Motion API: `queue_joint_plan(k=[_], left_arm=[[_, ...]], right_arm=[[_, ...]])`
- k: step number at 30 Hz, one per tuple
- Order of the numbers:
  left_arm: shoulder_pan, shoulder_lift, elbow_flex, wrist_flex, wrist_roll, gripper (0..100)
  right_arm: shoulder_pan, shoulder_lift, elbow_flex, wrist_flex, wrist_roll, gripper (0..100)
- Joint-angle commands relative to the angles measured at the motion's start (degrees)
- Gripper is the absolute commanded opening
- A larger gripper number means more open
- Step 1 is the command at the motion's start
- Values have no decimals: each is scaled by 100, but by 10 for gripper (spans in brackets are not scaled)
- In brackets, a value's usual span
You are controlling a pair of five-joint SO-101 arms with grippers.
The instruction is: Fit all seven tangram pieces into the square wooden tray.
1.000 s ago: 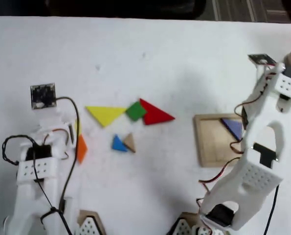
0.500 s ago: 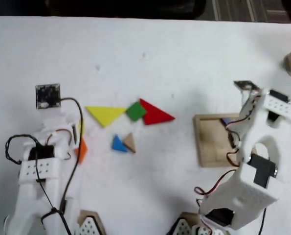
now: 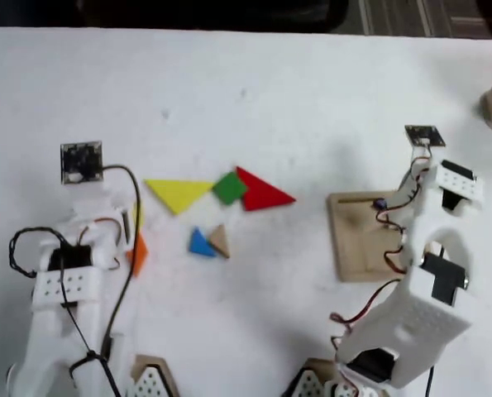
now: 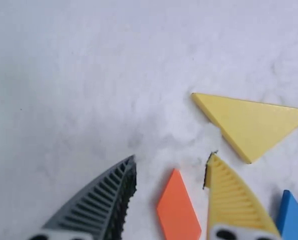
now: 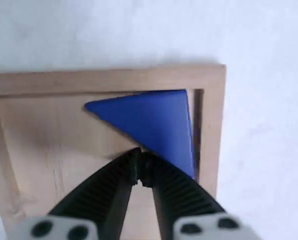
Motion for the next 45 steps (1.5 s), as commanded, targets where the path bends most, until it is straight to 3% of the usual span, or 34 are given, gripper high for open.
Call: queue_joint_plan(k=[1,10,18,25,32,38,45], left_arm=[[92,-31,-44,-158,-44,246],[84,-31,-44,-158,-44,246],[48,-31,-53,-167,-44,246],[-391,-31,-185,-123,0,246],[-743,4,-466,273,9,245],[-1033,4,-501,176,88,245],[-1666,13,-466,-211,941,245]], right_arm=[[136,-31,-571,365,-44,17],[4,-154,-1301,1719,0,17],[-646,-2026,-387,2404,-44,17],[-2123,-3714,1178,1903,-1081,17],[-3758,-3767,2092,760,-1978,18],[-4558,-3503,2215,136,-2075,18],[-6440,-3389,1688,-4,-2084,49]])
